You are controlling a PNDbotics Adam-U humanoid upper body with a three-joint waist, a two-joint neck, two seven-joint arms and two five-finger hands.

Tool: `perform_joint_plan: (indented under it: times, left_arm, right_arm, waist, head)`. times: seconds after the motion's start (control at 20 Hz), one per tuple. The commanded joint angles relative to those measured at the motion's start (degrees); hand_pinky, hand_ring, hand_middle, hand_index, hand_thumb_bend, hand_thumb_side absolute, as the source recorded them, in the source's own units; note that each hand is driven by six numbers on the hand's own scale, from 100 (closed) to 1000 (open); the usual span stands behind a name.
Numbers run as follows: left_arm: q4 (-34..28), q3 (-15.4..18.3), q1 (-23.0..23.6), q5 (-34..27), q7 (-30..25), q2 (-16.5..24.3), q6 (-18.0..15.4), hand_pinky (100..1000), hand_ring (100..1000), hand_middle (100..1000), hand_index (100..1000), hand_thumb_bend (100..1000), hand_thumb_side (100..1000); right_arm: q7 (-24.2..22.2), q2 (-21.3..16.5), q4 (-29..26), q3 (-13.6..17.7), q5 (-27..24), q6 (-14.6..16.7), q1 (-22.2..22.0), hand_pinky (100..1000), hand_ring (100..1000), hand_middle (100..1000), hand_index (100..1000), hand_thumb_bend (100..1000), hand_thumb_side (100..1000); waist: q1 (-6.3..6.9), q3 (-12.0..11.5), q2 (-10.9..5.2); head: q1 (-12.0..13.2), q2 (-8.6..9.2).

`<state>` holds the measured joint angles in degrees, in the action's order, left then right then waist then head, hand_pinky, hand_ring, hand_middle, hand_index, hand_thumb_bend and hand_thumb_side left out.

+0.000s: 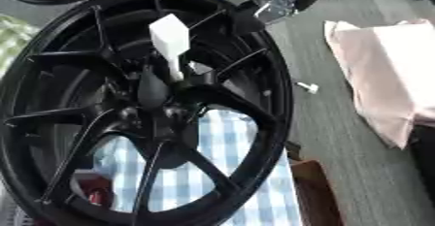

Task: Pull the pin out of the wheel hub.

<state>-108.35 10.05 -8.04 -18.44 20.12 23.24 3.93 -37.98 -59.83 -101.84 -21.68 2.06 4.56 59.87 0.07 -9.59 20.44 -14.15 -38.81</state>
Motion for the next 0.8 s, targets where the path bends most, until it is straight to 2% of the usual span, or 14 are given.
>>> perform_joint_plan:
  times: [0.05, 0.2, 0.55, 0.8]
  left_arm:
    - [-0.6, 0.2, -0.1, -0.1, -0.2, 2.0, 0.0, 672, 633, 647, 712, 540, 650]
    - [-0.5, 0.2, 0.0, -0.1, -0.1, 1.9, 0.0, 672, 633, 647, 712, 540, 650]
    - [-0.6, 0.3, 0.0, -0.2, -0.1, 1.8, 0.0, 672, 632, 648, 712, 542, 649]
    - [-0.6, 0.2, -0.3, -0.2, -0.1, 1.9, 0.0, 672, 632, 648, 712, 542, 648]
  right_arm:
    - [-2.0, 2.3, 3.9, -1.5, 1.6, 0.6, 3.0, 883, 764, 709, 768, 569, 337]
    - [-3.4, 5.0, 7.1, -2.9, 2.9, 1.5, 5.2, 883, 765, 710, 769, 572, 341]
    - [-5.9, 8.9, 11.3, -4.5, 3.2, 3.2, 7.8, 883, 770, 719, 780, 586, 357]
    - [-8.5, 10.5, 13.1, -5.1, 2.4, 4.4, 8.9, 884, 777, 728, 788, 595, 365]
  waist:
    - [-0.83, -0.2, -2.40]
    - [-0.94, -0.3, -2.48]
    - [-1.01, -0.5, -2.26]
    - [-0.85, -0.9, -1.85]
  head:
    - [-0.4, -0.44]
    - [-1.0, -0.27]
    - [-4.6, 1.63]
    - [-4.7, 1.57]
